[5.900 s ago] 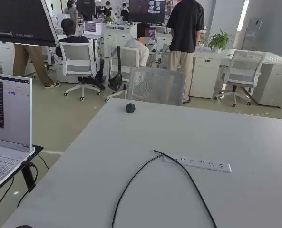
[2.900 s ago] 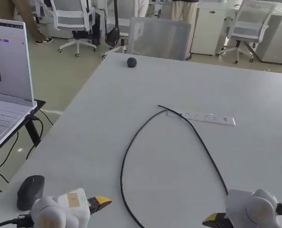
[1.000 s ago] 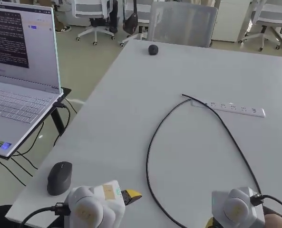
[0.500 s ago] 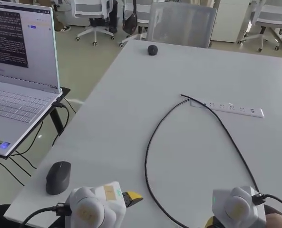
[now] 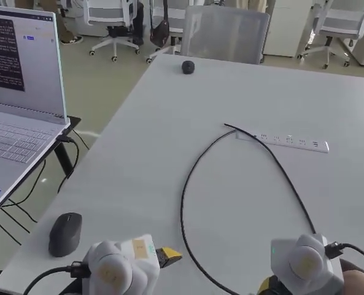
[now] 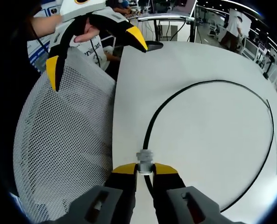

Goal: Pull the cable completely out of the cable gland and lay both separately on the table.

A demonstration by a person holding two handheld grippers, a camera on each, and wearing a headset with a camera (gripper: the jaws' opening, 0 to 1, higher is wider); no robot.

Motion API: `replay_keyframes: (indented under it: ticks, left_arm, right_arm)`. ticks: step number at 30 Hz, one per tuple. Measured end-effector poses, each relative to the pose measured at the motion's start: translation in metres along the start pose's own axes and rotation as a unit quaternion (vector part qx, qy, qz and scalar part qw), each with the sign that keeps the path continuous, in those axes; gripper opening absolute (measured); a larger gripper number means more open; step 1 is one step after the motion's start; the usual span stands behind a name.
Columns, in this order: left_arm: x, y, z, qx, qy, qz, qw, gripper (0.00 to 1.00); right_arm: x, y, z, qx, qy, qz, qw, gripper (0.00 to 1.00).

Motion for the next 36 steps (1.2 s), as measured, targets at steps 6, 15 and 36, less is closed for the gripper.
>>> replay_keyframes:
  ticks: [6,15,36]
  left_arm:
    - [-0.006,-0.001,0.008,0.007,-0.003,0.003,1.0,0.84]
    - [-0.014,0.003,0.021,0.017,-0.004,0.012,0.9998,0.83]
    - [-0.037,0.0,0.049,0.063,-0.036,0.016,0.9972,0.73]
  right_arm:
    - [-0.011,0.003,-0.012,0.0,-0.007,-0.008,0.9999,0.07]
    - [-0.021,0.007,-0.026,-0.005,-0.011,-0.012,0.9999,0.07]
    - [-0.047,0.014,-0.062,-0.01,-0.023,-0.035,0.9991,0.07]
Point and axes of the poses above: the centre of the closed fingertips' face, and the gripper's own axes: z roughly forward along the fingers, y roughly to its left, x roughly out of its underside, the point moved 4 cm from there along -z, roughly backward along the fingers, and after that the axes turned 12 degrees about -y, right-handed, at the moved point
